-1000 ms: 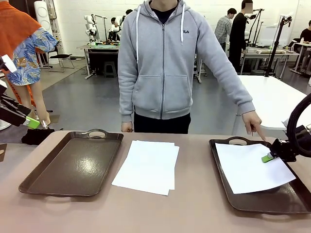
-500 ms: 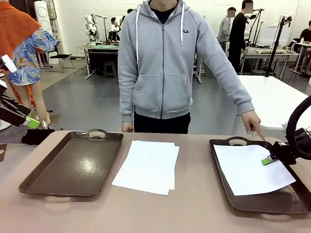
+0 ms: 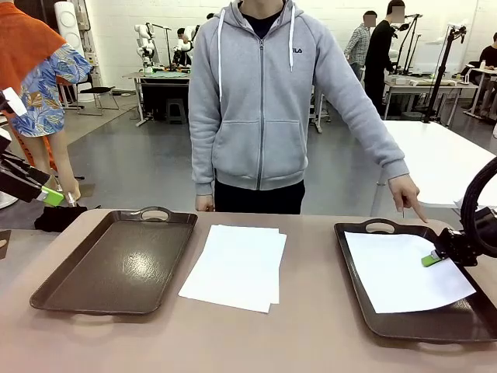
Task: Sort the A4 documents.
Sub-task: Place the A4 Paper in the designated Handle tray.
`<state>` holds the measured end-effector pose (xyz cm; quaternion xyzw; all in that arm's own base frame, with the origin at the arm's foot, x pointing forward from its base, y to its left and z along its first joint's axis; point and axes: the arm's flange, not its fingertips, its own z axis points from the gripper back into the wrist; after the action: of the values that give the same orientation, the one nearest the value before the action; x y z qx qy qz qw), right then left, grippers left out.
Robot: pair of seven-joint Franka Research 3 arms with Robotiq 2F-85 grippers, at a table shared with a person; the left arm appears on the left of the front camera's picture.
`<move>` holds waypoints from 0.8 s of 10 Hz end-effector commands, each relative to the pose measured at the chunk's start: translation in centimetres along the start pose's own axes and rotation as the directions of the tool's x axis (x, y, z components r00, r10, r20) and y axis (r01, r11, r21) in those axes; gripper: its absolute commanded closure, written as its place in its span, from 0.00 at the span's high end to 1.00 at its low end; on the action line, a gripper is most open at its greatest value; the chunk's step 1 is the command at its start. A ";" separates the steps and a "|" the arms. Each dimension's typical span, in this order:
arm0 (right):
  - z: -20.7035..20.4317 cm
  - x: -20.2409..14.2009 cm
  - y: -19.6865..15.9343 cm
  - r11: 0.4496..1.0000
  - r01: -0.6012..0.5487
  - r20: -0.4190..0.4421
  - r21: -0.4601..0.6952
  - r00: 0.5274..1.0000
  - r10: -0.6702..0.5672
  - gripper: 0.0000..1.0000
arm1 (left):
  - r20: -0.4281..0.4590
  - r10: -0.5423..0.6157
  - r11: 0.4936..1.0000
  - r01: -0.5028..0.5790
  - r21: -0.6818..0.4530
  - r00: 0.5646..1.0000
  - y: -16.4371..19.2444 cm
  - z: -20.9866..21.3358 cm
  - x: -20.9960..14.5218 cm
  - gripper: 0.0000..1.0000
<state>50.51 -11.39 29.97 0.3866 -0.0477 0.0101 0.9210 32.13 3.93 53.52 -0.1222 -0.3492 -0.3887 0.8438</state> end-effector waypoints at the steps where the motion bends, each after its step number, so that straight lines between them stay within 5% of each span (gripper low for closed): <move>1: -0.1 -0.7 0.2 0.999 0.033 0.013 -0.012 0.999 -0.033 0.01 | 0.006 0.003 1.000 -0.003 -0.008 1.000 0.1 -0.1 -0.1 1.00; 8: 1.4 -0.5 0.4 0.995 0.035 0.005 -0.090 0.999 -0.034 0.69 | 0.006 0.003 1.000 -0.003 -0.008 1.000 0.1 -0.1 -0.1 1.00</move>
<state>50.44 -11.92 30.74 0.3674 -0.0492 0.0011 0.9288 32.13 3.93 53.52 -0.1222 -0.3492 -0.3887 0.8438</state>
